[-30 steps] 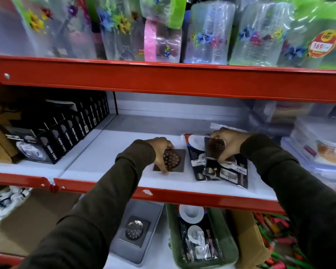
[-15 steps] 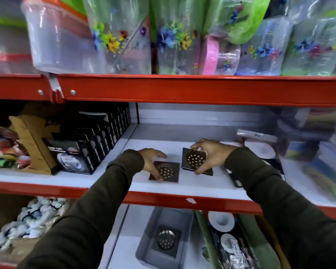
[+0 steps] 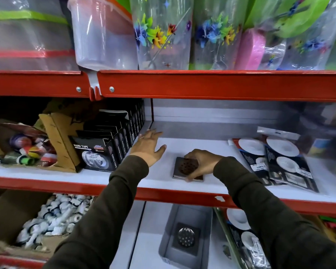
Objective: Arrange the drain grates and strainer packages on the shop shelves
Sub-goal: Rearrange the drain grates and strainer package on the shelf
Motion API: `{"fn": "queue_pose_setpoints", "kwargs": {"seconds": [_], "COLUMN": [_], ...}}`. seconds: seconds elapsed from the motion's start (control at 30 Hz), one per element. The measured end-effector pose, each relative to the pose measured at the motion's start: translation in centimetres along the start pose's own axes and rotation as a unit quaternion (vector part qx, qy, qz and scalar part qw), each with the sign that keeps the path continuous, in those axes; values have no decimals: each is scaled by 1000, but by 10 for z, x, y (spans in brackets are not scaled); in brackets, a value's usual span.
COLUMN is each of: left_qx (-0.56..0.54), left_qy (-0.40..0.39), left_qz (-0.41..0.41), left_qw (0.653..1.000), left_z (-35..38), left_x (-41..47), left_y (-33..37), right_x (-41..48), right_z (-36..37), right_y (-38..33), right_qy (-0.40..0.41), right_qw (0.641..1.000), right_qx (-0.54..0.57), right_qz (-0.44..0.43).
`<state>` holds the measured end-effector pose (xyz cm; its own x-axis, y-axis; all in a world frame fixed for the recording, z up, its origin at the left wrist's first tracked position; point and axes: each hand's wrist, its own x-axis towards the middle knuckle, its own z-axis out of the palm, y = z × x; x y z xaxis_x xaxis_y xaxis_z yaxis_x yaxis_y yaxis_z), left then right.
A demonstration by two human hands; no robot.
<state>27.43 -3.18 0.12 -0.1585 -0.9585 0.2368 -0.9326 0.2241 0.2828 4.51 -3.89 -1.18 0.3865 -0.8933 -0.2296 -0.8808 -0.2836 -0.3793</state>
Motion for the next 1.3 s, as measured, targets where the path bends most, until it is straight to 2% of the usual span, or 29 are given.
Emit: {"fn": "queue_pose_setpoints", "kwargs": {"seconds": [0.13,0.37,0.47,0.53,0.67,0.73,0.83,0.9,1.0,1.1,1.2,1.3], "left_qx": [4,-10,-46,-81,-90,-63,-70,-95,-131,-127,-126,-167], "left_qy": [2,1,-15,-27,-56,-83,-109,-116,-105,-106,-127,-111], "left_qz": [10,49,58,51,21,6,-28,-58,-110,-183,-220,-219], "left_qw": [1000,999,997,995,994,995,991,987,980,969,959,955], "left_z": [3,25,47,64,102,119,135,138,137,138,138,135], "left_x": [0,8,12,16,20,19,17,17,14,6,0,-1], "left_y": [12,87,139,178,256,282,309,320,322,319,321,324], "right_x": [-8,-50,-73,-89,-119,-130,-139,-141,-134,-130,-130,-134], "right_z": [1,-23,-35,-43,-44,-34,-25,-27,-30,-35,-37,-36], "right_y": [4,74,128,164,222,241,254,257,265,261,248,246], "right_qy": [21,201,290,313,294,265,258,286,335,340,289,269], "right_qw": [999,977,949,929,888,889,891,887,886,899,915,917], "right_qx": [36,56,29,34,106,120,150,171,230,239,248,252], "right_qz": [-7,40,123,194,337,355,343,319,221,137,130,150]}}
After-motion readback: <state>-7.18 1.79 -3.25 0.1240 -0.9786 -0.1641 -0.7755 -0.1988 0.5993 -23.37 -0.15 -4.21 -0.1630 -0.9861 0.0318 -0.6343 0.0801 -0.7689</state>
